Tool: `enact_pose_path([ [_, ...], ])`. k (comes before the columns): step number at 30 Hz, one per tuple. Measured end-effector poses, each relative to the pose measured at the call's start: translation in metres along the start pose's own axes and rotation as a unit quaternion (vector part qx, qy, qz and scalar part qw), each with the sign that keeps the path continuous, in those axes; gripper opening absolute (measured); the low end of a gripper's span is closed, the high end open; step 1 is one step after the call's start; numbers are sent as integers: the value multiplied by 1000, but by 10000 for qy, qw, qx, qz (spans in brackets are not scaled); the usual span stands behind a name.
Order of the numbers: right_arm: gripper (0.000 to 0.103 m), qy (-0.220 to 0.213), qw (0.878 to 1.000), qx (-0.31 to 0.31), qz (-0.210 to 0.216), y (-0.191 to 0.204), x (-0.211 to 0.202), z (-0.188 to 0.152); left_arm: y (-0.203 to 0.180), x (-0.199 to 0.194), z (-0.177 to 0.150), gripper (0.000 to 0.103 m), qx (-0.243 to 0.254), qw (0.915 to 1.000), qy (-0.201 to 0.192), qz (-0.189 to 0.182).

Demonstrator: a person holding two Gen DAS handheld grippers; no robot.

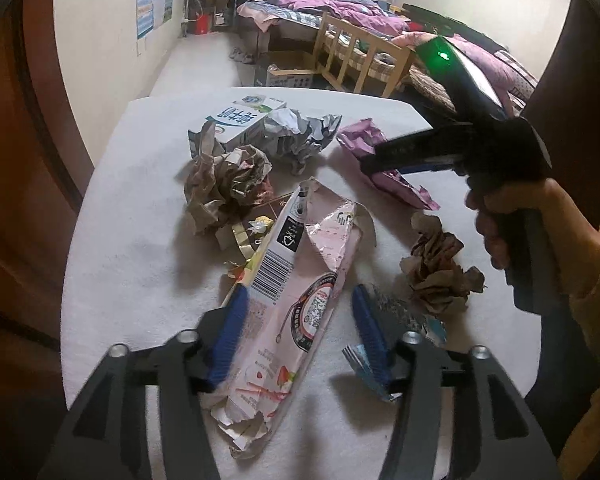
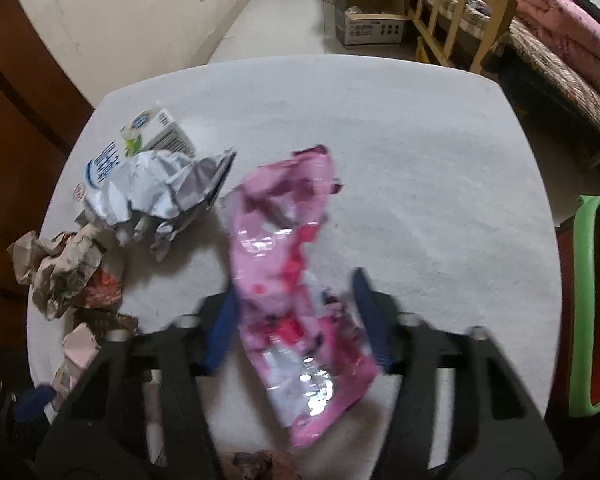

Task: Collect trash
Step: 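Grasp the pink-white carton with left tool while right tool grasps the pink wrapper, then carry the pink-white carton and pink wrapper over the green-rimmed bin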

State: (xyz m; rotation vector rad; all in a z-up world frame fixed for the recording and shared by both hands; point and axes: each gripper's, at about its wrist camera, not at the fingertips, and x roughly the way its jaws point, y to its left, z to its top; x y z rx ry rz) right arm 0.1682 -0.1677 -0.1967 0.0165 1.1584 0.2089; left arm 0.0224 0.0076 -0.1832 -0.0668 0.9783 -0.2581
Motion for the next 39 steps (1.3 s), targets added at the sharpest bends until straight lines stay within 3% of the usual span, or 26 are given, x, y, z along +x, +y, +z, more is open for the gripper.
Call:
enact_pose_path([
  [5, 30, -290, 9991, 140, 264, -6, -27, -10, -2, 3, 1, 53, 19, 10000, -15, -41],
  [13, 30, -1147, 9911, 120, 661, -8, -107, -43, -7, 11, 3, 53, 127, 9999, 107, 49],
  [21, 30, -1666, 9831, 238, 727, -9, -151, -82, -9, 21, 6, 51, 181, 9995, 231, 124],
  [23, 30, -1682, 9828, 282, 715, -10, -154, -87, -11, 22, 6, 21, 219, 9992, 292, 132],
  [29, 30, -1895, 9783, 406, 730, -19, -169, -92, -16, 7, 10, 10, 285, 9993, 99, 206],
  [39, 30, -2356, 9679, 455, 754, -26, -196, -101, -45, -51, 42, 9, 244, 9963, -819, 18],
])
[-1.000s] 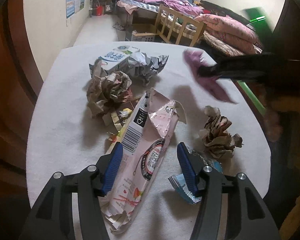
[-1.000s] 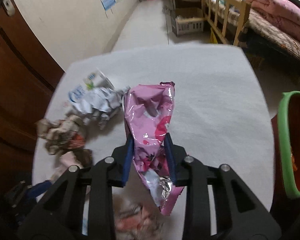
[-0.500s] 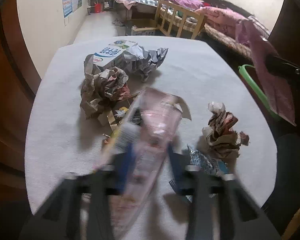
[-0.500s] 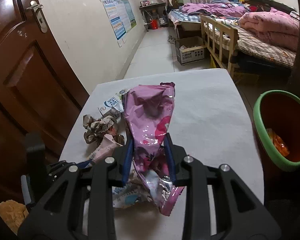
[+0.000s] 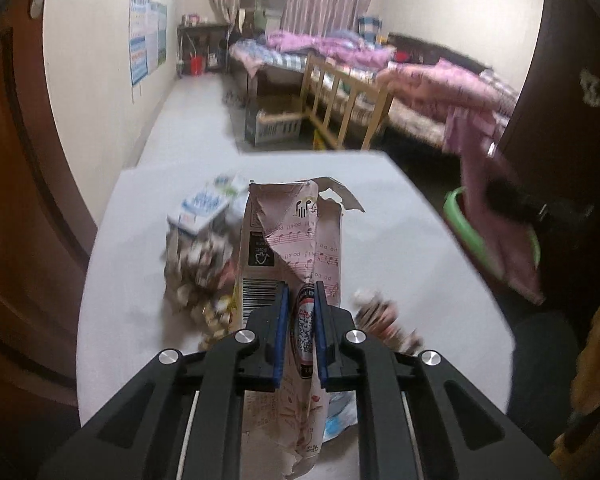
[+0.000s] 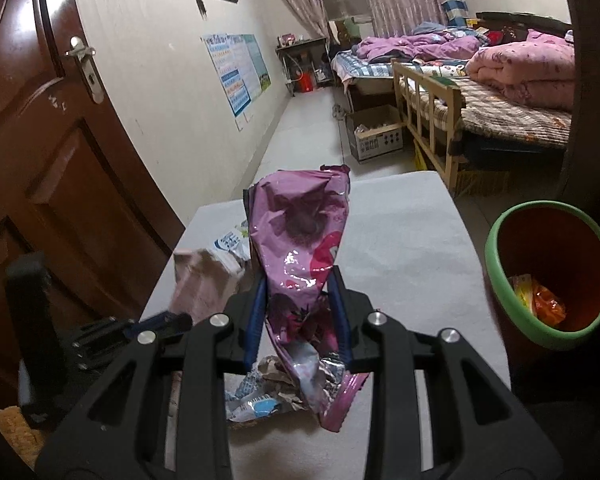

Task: Collect trash
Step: 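Carry the pink-white carton and pink wrapper over the green-rimmed bin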

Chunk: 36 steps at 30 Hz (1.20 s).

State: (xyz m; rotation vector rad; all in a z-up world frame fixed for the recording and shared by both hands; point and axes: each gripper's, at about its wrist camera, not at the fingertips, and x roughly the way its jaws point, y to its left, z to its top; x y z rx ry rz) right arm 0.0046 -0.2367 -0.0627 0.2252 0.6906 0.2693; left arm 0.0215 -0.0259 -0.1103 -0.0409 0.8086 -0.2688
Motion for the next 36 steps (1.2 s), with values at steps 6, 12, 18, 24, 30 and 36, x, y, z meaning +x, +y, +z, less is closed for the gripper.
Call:
enact_pose_path([
  [6, 30, -158, 9998, 73, -71, -9, -11, 4, -16, -22, 24, 9, 0, 9992, -389, -15],
  [12, 30, -313, 9992, 191, -127, -20, -22, 9, -32, -27, 41, 9, 3, 9980, -625, -69],
  [18, 30, -527, 9979, 288, -256, -35, -38, 13, -45, -22, 51, 9, -25, 9978, -650, -158],
  [24, 30, -600, 9966, 482, -285, -56, -47, 16, -57, -14, 58, 10, 53, 9978, -643, -158],
  [30, 30, -676, 9953, 583, -378, -74, -53, 16, -75, -6, 61, 10, 188, 9977, -605, -247],
  [36, 30, -643, 9932, 800, -552, -100, -56, 11, -97, 2, 62, 10, 346, 9962, -615, -503],
])
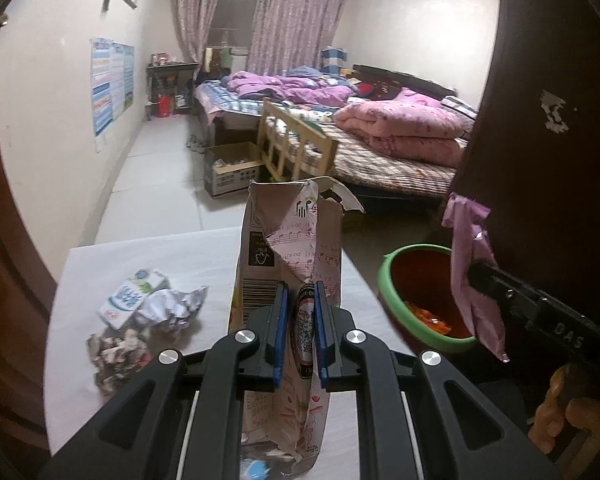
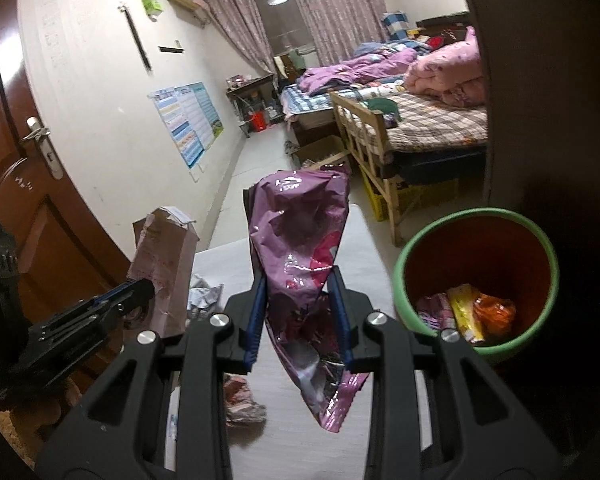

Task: Collect trash
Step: 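Carry the pink-white carton and pink wrapper over the green-rimmed bin, then open both tools to drop the carton and wrapper into the bin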

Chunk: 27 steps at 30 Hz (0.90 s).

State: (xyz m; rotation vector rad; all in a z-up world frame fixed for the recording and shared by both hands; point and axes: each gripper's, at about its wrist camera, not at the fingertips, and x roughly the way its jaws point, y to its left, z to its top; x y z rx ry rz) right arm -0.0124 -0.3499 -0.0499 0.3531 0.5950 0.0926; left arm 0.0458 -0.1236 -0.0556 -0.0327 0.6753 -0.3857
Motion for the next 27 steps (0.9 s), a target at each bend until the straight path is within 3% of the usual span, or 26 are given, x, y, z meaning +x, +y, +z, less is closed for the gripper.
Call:
enact_pose_path([
  [11, 30, -89, 9967, 603, -527, -75, -9, 5, -55, 59, 0, 10, 295, 9965, 405, -665],
  [23, 32, -199, 9902, 1072, -876, -147, 2, 35, -137, 137, 29, 12, 542, 9845, 788, -1468],
  [24, 33, -215, 9896, 1092, -910, -150, 2, 36, -143, 143, 31, 15, 531, 9833, 808, -1544],
  [26, 55, -200, 9888, 1105, -979, -159, 6, 40, -151, 151, 35, 51, 540, 9820, 855, -1595],
  [27, 61, -181, 9881, 1124, -1038, -163, 9, 40, -154, 154, 36, 57, 530, 9823, 845, -1587],
])
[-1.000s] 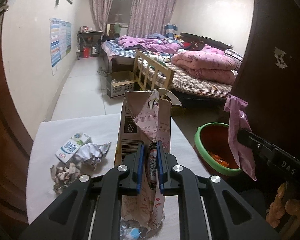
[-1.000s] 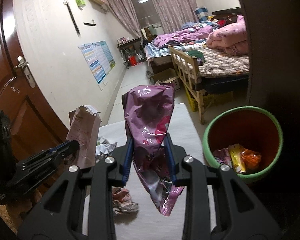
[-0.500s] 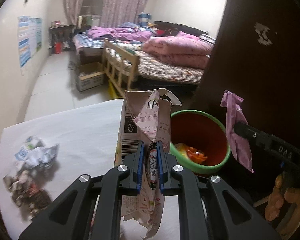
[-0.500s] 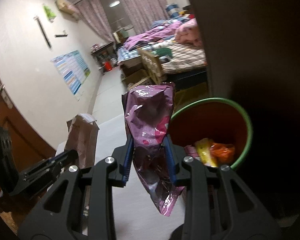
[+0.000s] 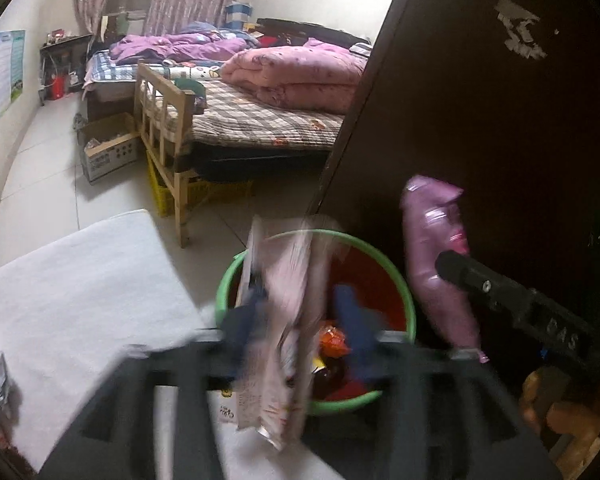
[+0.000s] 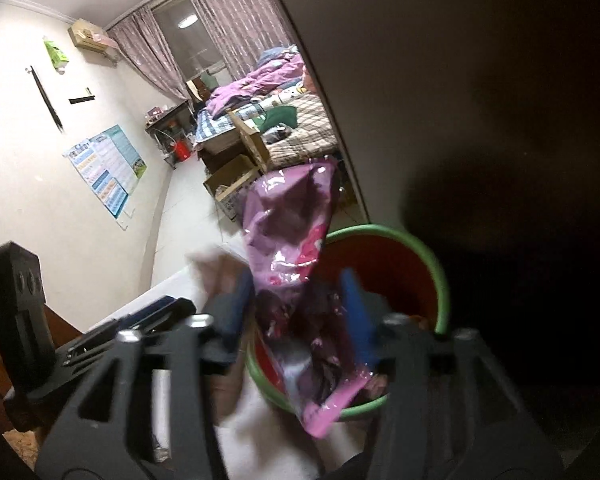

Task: Collect trash
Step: 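Open both tools to drop the carton and wrapper into the bin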

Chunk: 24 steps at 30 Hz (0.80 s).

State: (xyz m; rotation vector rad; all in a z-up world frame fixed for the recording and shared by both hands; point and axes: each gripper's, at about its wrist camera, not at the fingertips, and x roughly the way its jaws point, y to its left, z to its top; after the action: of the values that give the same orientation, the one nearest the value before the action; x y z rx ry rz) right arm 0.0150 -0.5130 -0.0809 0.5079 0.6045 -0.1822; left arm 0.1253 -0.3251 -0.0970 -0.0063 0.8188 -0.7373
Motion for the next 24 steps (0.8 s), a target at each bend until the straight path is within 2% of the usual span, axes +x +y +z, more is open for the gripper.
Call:
enact_pose_path([
  [1, 66, -9, 10000, 13, -52, -2, 1, -1, -1, 0, 0, 58, -17, 10000, -41, -7],
  [4, 66, -2, 9999, 94, -132, -6, 2, -5, -2, -7, -4, 61, -8, 9999, -117, 24],
  [9, 66, 137, 9998, 108, -112, -4, 1, -14, 4, -34, -14, 62, 79, 9992, -262, 303],
  [17, 66, 503, 9986, -115, 87, 33, -6, -50, 25, -91, -26, 65, 32, 9954, -573, 762],
  [24, 66, 922, 9943, -430, 308, 78, -5, -79, 57, -156, -46, 67, -146, 9879, -891, 1259],
])
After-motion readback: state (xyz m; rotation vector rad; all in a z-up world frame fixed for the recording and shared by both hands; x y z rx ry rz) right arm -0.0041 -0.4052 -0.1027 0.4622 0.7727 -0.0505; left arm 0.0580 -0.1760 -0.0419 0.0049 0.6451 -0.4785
